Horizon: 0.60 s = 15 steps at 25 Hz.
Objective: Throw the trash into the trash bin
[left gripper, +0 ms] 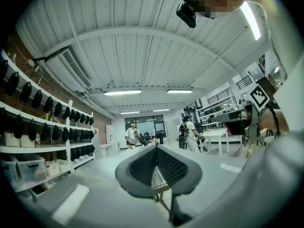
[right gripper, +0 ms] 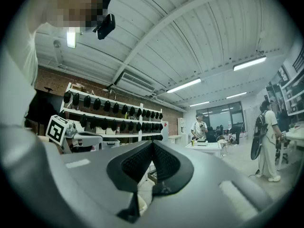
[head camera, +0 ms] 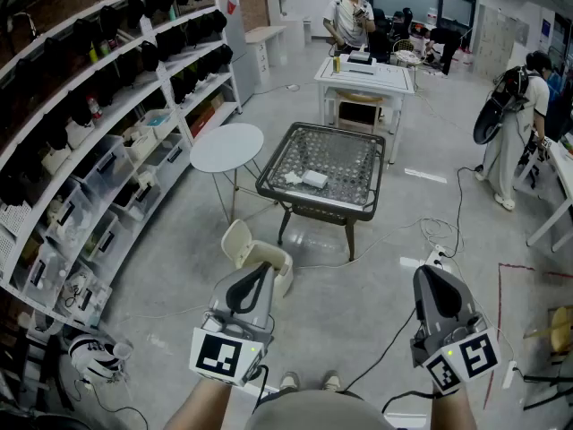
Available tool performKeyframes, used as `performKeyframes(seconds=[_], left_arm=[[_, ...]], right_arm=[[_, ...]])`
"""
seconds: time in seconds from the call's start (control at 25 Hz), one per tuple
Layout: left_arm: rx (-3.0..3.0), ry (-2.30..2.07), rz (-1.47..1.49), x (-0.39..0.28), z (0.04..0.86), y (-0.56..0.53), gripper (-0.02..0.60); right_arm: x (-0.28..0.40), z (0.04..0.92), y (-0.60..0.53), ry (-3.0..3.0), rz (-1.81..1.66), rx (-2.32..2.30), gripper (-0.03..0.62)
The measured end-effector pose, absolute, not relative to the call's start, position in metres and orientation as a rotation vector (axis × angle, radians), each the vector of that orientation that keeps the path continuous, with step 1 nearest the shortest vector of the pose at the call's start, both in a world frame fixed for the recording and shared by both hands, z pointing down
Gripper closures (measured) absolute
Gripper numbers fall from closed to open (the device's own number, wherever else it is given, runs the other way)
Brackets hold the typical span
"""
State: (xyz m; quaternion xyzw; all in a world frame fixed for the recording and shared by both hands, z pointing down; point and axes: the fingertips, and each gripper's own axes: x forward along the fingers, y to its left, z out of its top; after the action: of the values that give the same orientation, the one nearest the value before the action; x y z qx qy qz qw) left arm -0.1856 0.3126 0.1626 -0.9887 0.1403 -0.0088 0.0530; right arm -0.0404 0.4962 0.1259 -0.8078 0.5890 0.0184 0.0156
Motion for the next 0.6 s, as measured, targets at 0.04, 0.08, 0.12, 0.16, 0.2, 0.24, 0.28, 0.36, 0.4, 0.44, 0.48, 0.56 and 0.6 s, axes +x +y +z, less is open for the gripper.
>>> performKeyframes(seconds=[0.04, 0.08, 0.12, 0.16, 0.2, 0.24, 0.28, 0.36, 0.4, 0.44, 0.48, 0.56, 0.6], left_arm=[[-3.007, 0.431, -0.027, -0.185, 0.163, 0.314, 0.578], [-3.009, 0.435, -0.027, -0.184, 0.163, 0.315, 0.579], [-3.008, 0.439, -0.028, -0.183, 0.163, 0.316, 0.579], [-3.005, 0.44, -0.029, -0.182, 0.163, 0.317, 0.578], [-3.001, 0.44, -0.03, -0.181, 0.162, 0.318, 0.578], [-2.997, 0.44, -0.03, -0.18, 0.162, 0.318, 0.578], [-2.995, 0.441, -0.029, -0.18, 0.161, 0.319, 0.578], [-2.997, 0.448, -0.028, -0.178, 0.161, 0.321, 0.579], [-2.999, 0.454, -0.031, -0.176, 0.162, 0.323, 0.58], [-2.999, 0.458, -0.036, -0.174, 0.163, 0.326, 0.578], [-2.996, 0.461, -0.042, -0.172, 0.163, 0.328, 0.58], [-2.989, 0.464, -0.051, -0.168, 0.164, 0.334, 0.578], [-2.987, 0.467, -0.054, -0.166, 0.164, 0.336, 0.579]], right_arm=[[-0.038, 0.126, 0.497, 1.829, 0.055, -2.521, 0.591], [-0.036, 0.127, 0.498, 1.826, 0.052, -2.526, 0.591], [-0.034, 0.127, 0.499, 1.823, 0.049, -2.525, 0.591], [-0.033, 0.127, 0.5, 1.82, 0.046, -2.519, 0.591], [-0.031, 0.127, 0.501, 1.818, 0.044, -2.51, 0.591], [-0.03, 0.127, 0.502, 1.818, 0.042, -2.504, 0.591], [-0.03, 0.126, 0.503, 1.82, 0.041, -2.504, 0.591], [-0.027, 0.127, 0.505, 1.834, 0.039, -2.511, 0.591], [-0.026, 0.128, 0.506, 1.843, 0.038, -2.515, 0.591], [-0.024, 0.129, 0.508, 1.849, 0.039, -2.515, 0.591], [-0.022, 0.13, 0.51, 1.852, 0.04, -2.511, 0.591], [-0.017, 0.131, 0.516, 1.85, 0.043, -2.5, 0.591], [-0.015, 0.131, 0.519, 1.844, 0.048, -2.496, 0.591]])
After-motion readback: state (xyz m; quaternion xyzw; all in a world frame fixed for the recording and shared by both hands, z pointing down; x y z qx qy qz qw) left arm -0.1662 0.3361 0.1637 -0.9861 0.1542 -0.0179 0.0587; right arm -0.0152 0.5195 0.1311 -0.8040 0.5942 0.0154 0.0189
